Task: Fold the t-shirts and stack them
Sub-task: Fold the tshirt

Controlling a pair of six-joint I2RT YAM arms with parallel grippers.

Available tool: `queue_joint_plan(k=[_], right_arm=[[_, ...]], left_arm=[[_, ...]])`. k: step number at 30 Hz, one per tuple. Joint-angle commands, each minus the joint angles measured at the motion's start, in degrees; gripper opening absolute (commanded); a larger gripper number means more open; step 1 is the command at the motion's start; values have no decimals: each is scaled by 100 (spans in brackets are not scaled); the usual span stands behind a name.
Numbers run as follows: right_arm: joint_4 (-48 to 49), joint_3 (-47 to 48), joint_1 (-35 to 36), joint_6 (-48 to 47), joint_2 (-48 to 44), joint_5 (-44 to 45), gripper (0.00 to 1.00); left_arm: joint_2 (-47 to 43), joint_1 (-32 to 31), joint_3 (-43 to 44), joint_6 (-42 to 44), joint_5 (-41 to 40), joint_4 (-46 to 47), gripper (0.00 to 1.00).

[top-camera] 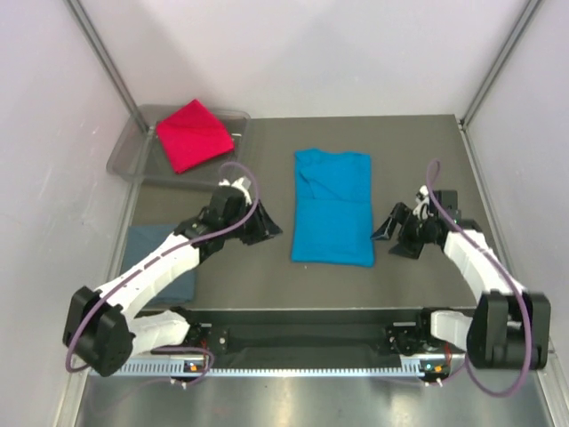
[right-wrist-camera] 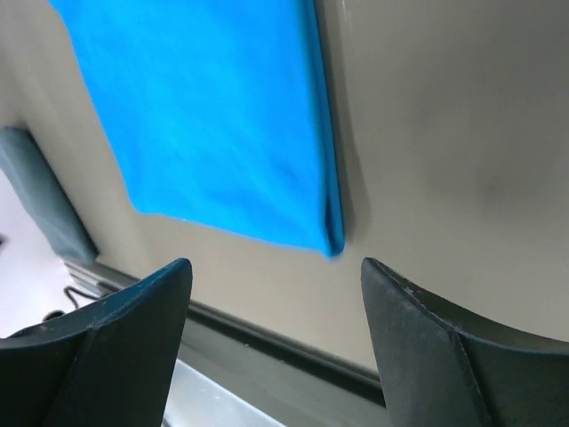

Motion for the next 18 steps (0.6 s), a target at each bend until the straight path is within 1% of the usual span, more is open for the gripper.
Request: queue_joint_plan(k=[1,2,3,4,5,6,7,8,9,10,12,14,16,18], right_arm=[[287,-705,114,880,-1054,165,77],[339,-1133,115,1110,-1570,235,76],[444,-1355,115,1617,-1818,401,75],[515,-1557,115,1875,-2073,473,75],[603,-1933,306,2112,-2502,517,74],[752,-2103,386,2593,-2680,552,73],[814,-2409,430,2833,-2969,587,73],[893,-2568,474,3061,-3068,622,72],[1042,-2718,527,3481,-3165,623,70],[1130,-2998,562,3651,-3296,623,68],[1341,-3193,676,4063,-3341,675,64],[1386,-3273,764,4197,-3289,850,62],[1500,-3273,861,4294,-3193,991,61],[1797,-3308,923,4460,-3078,1071,61]], left_arm=[[-485,26,-854,-1424,-37,994,40],[-547,0,-1170,-1905,-98,1336,43],[-591,-35,-1321,-2170,-89,1531,44],[-574,-62,-1461,-2417,-89,1707,44],[-539,-97,-1698,-2889,-115,1944,45],[-417,-228,-1787,-3076,-168,2233,46],[-320,-281,-1884,-3226,-168,2384,46],[-214,-351,-1859,-3376,-195,2499,49],[13,-509,-1815,-3429,-264,2474,50],[128,-580,-1736,-3482,-309,2447,51],[392,-755,-1761,-3894,-388,2473,52],[524,-835,-1989,-4437,-441,2692,53],[595,-941,-2139,-4773,-589,2939,55],[735,-967,-2131,-4836,-625,2939,56]])
